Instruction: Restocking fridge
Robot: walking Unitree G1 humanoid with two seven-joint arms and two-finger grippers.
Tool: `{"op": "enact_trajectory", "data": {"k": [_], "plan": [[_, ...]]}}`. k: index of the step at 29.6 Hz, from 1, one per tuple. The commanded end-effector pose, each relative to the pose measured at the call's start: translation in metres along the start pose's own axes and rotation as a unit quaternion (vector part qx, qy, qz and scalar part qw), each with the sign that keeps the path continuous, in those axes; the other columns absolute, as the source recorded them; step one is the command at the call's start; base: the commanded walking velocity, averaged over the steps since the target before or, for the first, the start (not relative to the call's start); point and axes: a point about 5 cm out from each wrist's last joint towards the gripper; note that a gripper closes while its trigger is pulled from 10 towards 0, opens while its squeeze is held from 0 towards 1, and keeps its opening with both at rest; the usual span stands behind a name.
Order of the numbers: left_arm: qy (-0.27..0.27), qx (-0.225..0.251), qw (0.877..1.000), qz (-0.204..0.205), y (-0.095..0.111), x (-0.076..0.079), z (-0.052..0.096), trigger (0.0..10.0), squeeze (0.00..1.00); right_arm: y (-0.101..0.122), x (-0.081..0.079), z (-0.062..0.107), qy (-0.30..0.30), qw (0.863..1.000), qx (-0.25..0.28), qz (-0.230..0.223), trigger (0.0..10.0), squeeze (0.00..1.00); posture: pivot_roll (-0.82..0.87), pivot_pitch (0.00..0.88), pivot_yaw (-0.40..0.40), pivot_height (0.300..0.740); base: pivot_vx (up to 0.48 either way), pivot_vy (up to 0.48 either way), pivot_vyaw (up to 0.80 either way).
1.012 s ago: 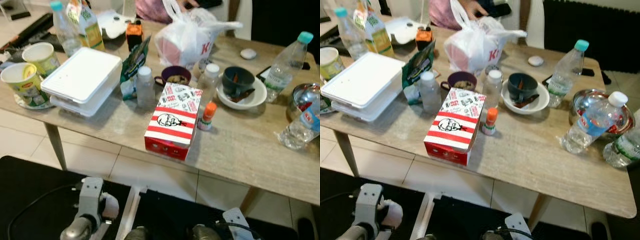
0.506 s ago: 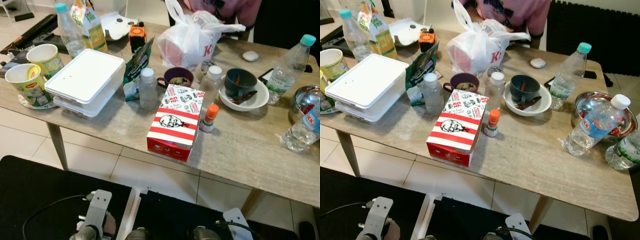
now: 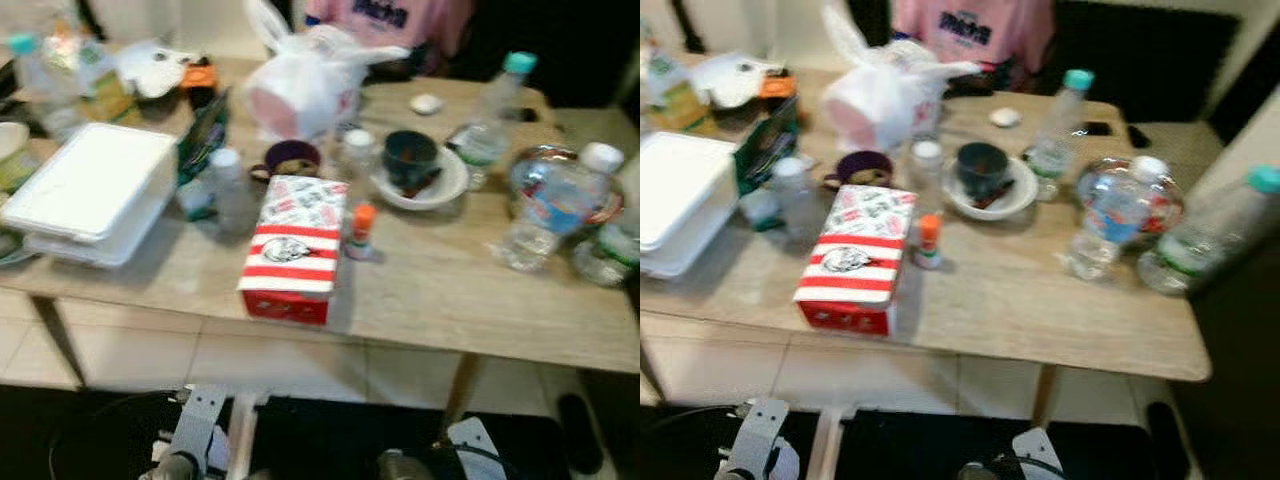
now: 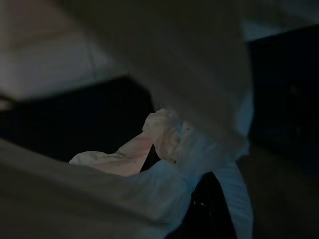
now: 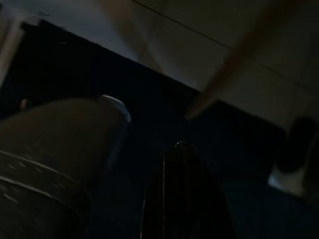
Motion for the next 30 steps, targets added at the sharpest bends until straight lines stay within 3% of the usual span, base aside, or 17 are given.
{"op": "enact_trajectory", "data": {"k": [1,30], "plan": [[-0.01,-0.016,1.0,0.003,-0.011,0.01,0.002,10.0,0.0,-0.017,-0.003,0.005,0.005,0.999,-0.031,-0.007,10.0,0.0,-0.03,0.137,-0.028,0.74,0.0,0.0,-0.79],[-0.019,0.007,1.0,0.006,0.006,0.014,-0.006,10.0,0.0,-0.022,-0.002,0.007,0.004,0.999,-0.043,-0.01,10.0,0.0,-0.04,0.132,-0.025,0.74,0.0,0.0,-0.79]]}}
Point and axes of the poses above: a point about 5 cm out from each wrist's last joint towards the gripper, its own z axis pointing back from the gripper into the wrist, its own y axis along the axis of the wrist's last joint, x = y × z, and after that the axes turned 5 degrees about z, right-handed
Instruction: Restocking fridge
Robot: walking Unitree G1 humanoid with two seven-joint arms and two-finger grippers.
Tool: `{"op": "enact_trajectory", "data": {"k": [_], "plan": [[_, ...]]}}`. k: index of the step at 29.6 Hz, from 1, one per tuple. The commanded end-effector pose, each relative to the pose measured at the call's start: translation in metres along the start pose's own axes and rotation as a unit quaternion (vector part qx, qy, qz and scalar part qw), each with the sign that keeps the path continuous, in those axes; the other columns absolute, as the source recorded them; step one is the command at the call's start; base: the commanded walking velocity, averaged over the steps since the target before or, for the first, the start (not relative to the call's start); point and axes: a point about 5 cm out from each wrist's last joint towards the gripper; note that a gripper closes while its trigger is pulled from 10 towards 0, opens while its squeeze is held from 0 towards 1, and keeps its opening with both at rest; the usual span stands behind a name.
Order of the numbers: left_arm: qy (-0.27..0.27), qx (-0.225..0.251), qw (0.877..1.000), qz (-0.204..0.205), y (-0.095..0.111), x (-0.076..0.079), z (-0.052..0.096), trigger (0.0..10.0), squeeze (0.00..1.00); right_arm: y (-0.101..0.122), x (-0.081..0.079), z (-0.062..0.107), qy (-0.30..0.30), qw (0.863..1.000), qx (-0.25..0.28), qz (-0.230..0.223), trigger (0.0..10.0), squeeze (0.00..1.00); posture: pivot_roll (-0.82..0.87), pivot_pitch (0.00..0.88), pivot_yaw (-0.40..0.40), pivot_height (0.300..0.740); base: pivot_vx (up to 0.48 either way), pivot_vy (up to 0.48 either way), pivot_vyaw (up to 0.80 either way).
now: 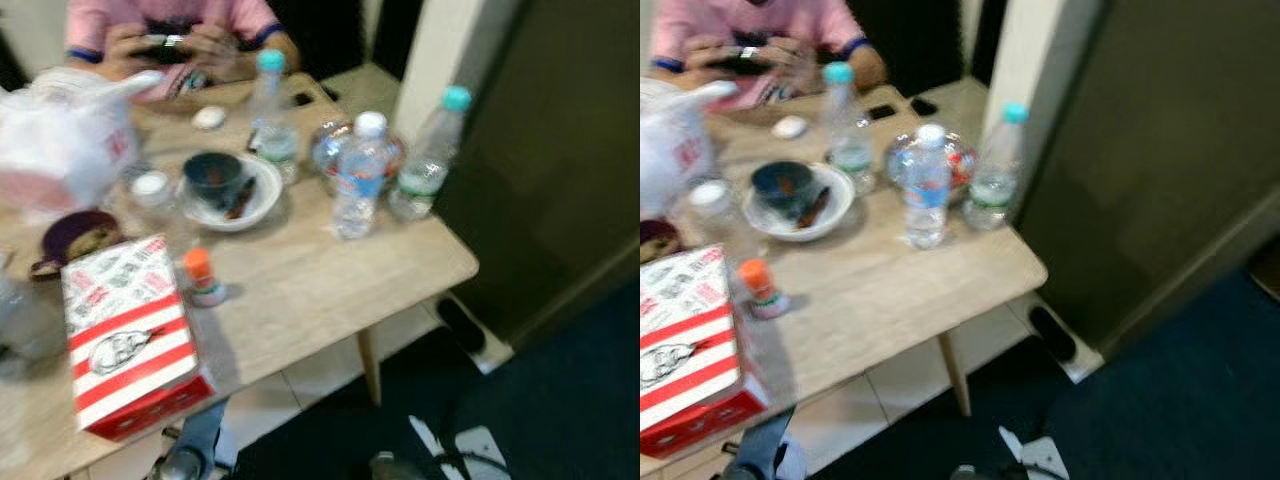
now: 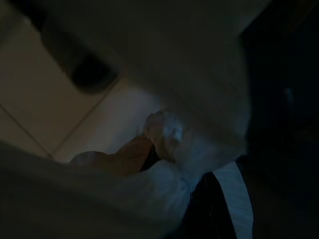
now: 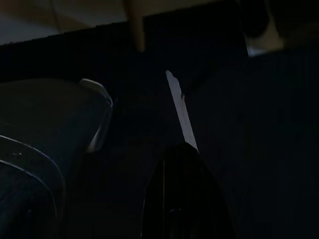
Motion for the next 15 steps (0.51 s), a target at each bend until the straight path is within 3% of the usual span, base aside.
{"op": "enact_trajectory", "data": {"k": [1,15], "plan": [[-0.009,-0.004,1.0,-0.002,-0.0033,0.0059,0.0002,10.0,0.0,-0.0108,-0.0038,0.0031,0.008,1.0,-0.019,0.0,10.0,0.0,-0.04,0.133,-0.025,0.74,0.0,0.0,-0.79],[-0.013,-0.002,1.0,-0.003,-0.0018,0.0082,-0.0006,10.0,0.0,-0.012,-0.0049,0.0036,0.008,1.0,-0.021,-0.002,10.0,0.0,-0.05,0.135,-0.024,0.74,0.0,0.0,-0.79]]}}
Point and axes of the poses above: a point about 5 cm out from each wrist's last joint towards the gripper, its own z axis pointing back from the gripper into the wrist, its own y axis along the axis of the wrist's last joint, x = y × z, and after that the axes turned 5 degrees about z, right-handed
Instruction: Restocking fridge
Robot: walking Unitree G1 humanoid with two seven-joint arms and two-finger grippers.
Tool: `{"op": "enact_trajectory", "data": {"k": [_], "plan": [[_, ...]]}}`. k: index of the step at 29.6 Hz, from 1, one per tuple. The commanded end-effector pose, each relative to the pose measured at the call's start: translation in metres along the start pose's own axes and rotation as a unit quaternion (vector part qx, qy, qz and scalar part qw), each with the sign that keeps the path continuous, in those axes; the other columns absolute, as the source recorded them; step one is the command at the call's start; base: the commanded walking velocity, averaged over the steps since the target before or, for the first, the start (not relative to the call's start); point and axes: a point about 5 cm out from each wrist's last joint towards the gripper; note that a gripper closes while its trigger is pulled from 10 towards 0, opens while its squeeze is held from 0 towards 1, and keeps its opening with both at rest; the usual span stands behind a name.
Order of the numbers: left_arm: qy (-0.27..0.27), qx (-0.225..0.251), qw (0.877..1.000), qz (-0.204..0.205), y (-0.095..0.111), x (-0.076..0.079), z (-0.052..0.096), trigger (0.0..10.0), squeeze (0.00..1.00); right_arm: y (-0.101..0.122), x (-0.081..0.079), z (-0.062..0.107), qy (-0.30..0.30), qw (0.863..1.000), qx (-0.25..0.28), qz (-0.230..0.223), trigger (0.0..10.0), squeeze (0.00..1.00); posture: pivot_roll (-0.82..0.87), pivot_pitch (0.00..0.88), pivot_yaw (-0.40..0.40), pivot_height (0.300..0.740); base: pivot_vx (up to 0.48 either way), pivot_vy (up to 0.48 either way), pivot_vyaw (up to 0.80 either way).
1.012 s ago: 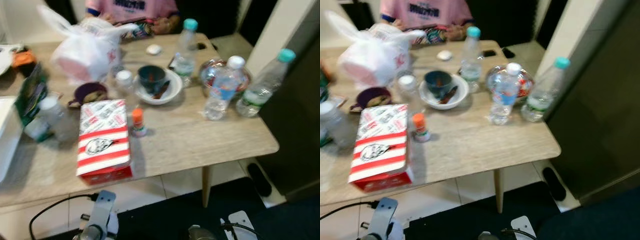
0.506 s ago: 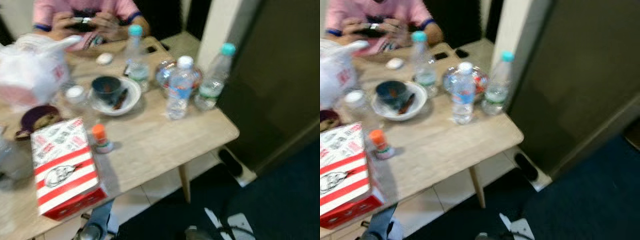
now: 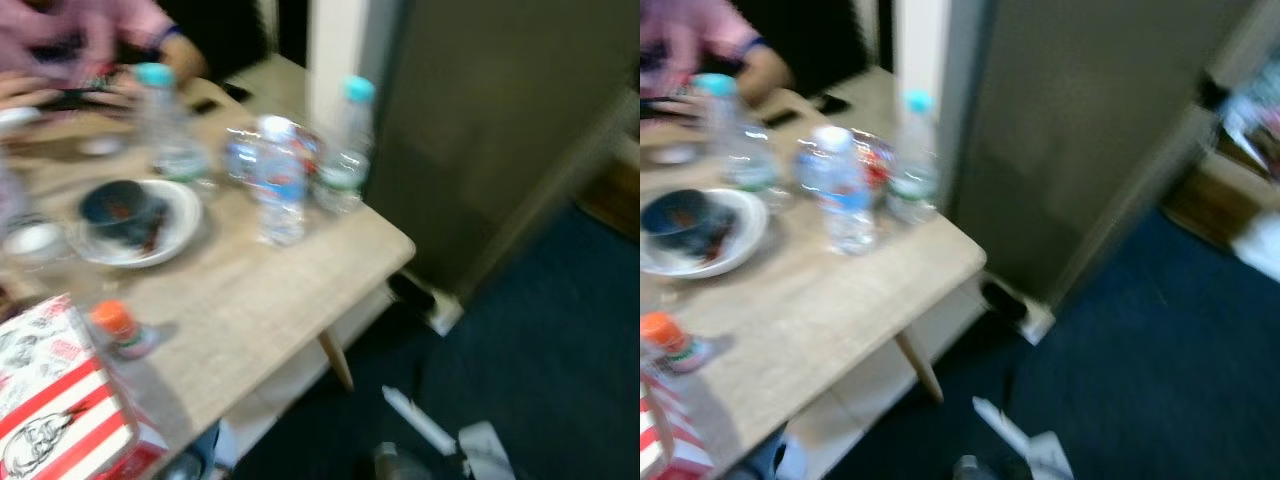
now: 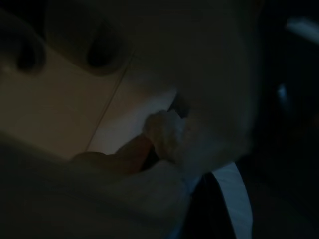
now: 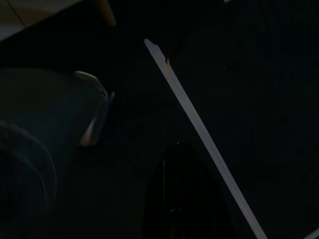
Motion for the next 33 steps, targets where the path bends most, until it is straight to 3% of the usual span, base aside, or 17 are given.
{"op": "enact_trajectory", "data": {"k": [1,33], "plan": [[-0.005,-0.01,1.0,-0.005,-0.0057,0.0026,0.0013,10.0,0.0,-0.0049,-0.006,0.0014,0.011,1.0,-0.009,-0.002,10.0,0.0,-0.05,0.136,-0.023,0.74,0.0,0.0,-0.79],[-0.019,-0.004,1.0,-0.011,0.0002,0.0087,-0.0014,10.0,0.0,-0.0067,-0.0073,0.0018,0.01,1.0,-0.013,-0.004,10.0,0.0,-0.05,0.141,-0.022,0.74,0.0,0.0,-0.79]]}}
Point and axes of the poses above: a point about 5 cm out from each wrist's last joint towards the gripper, its own z axis pointing back from the gripper into the wrist, its own y axis along the axis of the wrist's last joint, x = y × z, and after that the axes turned 5 degrees about z, right-handed
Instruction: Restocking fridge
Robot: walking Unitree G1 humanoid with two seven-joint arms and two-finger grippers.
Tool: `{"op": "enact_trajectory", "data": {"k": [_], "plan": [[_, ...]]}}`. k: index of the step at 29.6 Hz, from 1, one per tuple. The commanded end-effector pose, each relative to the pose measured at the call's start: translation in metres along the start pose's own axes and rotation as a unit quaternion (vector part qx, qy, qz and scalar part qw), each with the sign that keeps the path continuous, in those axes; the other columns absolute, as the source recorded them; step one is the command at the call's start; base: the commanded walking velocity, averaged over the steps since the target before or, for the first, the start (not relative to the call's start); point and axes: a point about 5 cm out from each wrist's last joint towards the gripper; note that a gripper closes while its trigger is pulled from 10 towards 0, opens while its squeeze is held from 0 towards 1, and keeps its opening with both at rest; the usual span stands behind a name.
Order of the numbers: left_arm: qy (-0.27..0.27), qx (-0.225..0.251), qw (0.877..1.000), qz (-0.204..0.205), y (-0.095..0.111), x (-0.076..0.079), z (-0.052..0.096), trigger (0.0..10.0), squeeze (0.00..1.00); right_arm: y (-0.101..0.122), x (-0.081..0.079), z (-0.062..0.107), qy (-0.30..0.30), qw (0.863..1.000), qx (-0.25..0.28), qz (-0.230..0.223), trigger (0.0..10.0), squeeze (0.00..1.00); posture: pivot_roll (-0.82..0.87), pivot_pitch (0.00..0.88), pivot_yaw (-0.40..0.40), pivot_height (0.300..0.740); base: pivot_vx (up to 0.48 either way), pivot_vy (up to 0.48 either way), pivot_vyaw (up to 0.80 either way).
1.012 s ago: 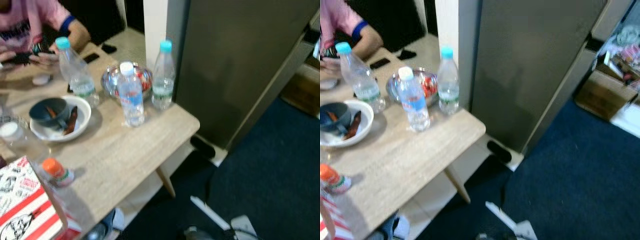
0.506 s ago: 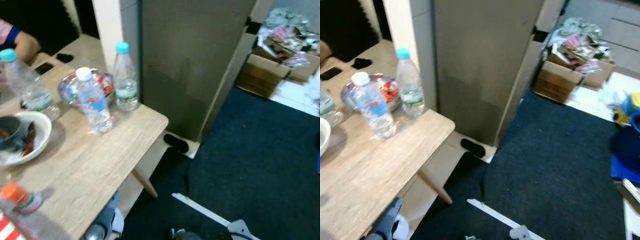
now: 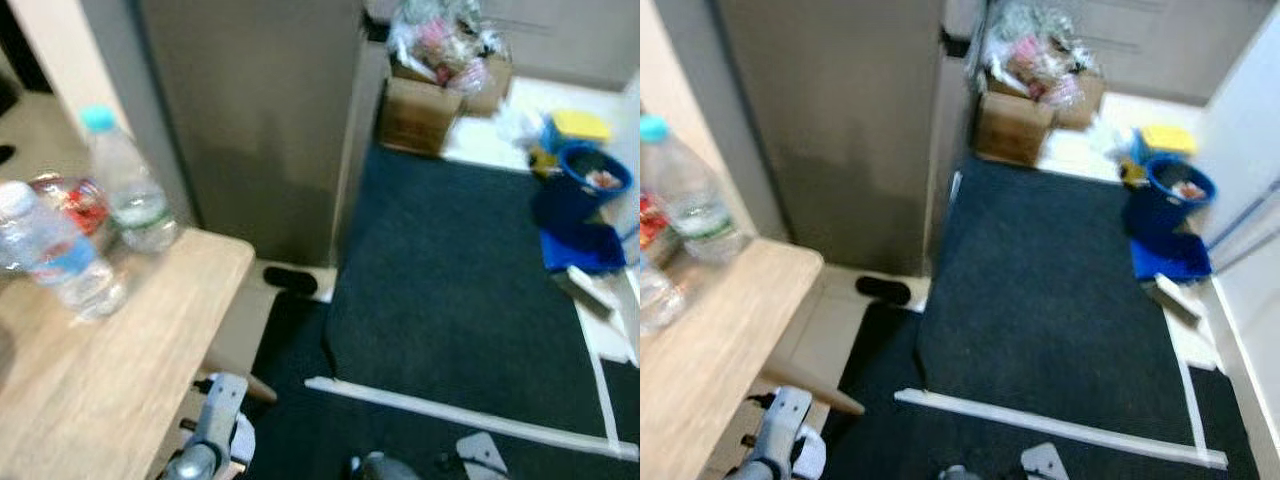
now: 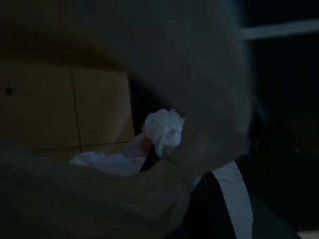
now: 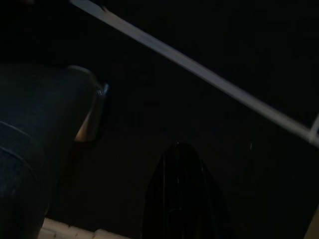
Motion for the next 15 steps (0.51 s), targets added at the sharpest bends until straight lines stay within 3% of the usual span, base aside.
{"op": "enact_trajectory", "data": {"k": [1,15], "plan": [[0.0,-0.007,1.0,-0.011,-0.0016,-0.0019,0.0005,10.0,0.0,-0.0091,-0.0057,0.0026,0.01,1.0,-0.016,-0.002,10.0,0.0,-0.05,0.14,-0.021,0.74,0.0,0.0,-0.79],[-0.003,-0.004,1.0,-0.013,0.0002,-0.0009,-0.0002,10.0,0.0,-0.0086,-0.0055,0.0025,0.01,1.0,-0.015,-0.001,10.0,0.0,-0.06,0.14,-0.023,0.74,0.0,0.0,-0.79]]}}
Point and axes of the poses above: a point about 5 cm out from each wrist's last joint towards the gripper, its own z axis pointing back from the gripper into the wrist, its own y axis along the axis of the wrist's last joint, x = y × z, and after that the axes turned 5 degrees about z, right-handed
